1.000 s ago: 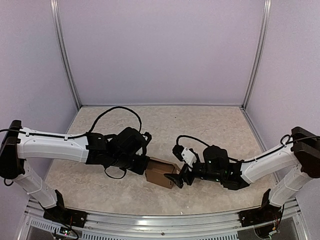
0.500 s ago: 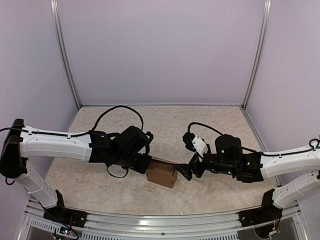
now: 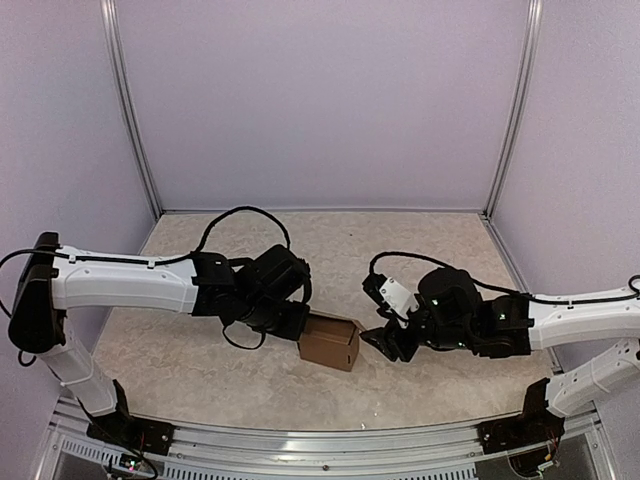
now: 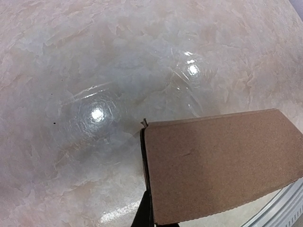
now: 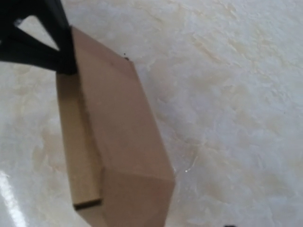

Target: Fold the paper box

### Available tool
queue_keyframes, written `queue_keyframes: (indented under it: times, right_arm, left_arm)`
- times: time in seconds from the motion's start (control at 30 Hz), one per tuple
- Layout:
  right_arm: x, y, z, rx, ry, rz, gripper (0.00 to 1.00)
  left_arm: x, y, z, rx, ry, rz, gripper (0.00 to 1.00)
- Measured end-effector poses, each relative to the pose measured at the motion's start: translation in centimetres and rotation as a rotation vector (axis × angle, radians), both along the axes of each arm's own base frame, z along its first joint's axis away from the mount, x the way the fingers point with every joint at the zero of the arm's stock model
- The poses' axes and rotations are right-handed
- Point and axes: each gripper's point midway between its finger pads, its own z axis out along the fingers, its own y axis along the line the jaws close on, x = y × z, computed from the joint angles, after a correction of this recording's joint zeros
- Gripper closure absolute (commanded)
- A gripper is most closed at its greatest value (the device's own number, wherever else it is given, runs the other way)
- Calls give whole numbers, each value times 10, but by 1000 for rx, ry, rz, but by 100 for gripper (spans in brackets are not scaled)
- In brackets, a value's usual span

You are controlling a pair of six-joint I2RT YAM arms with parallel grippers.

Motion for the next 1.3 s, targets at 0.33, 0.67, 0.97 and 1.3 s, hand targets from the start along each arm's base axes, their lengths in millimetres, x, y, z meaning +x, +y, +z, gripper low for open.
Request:
queue_keyframes:
  times: [0.33, 0.67, 0.97, 1.3]
  right_arm:
    - [2, 3, -18, -61, -15, -36, 63]
    - [8, 3, -19, -72, -37, -72, 96]
    - [12, 4, -13, -52, -52, -90, 100]
    - [14, 9, -6, -11, -33, -106, 100]
  left_arm:
    - [3, -3, 0, -4, 10, 24, 100]
    - [3, -4, -1, -7, 11, 31, 100]
    - [6, -5, 0, 4, 5, 45, 100]
    - [8, -5, -2, 38, -12, 54, 100]
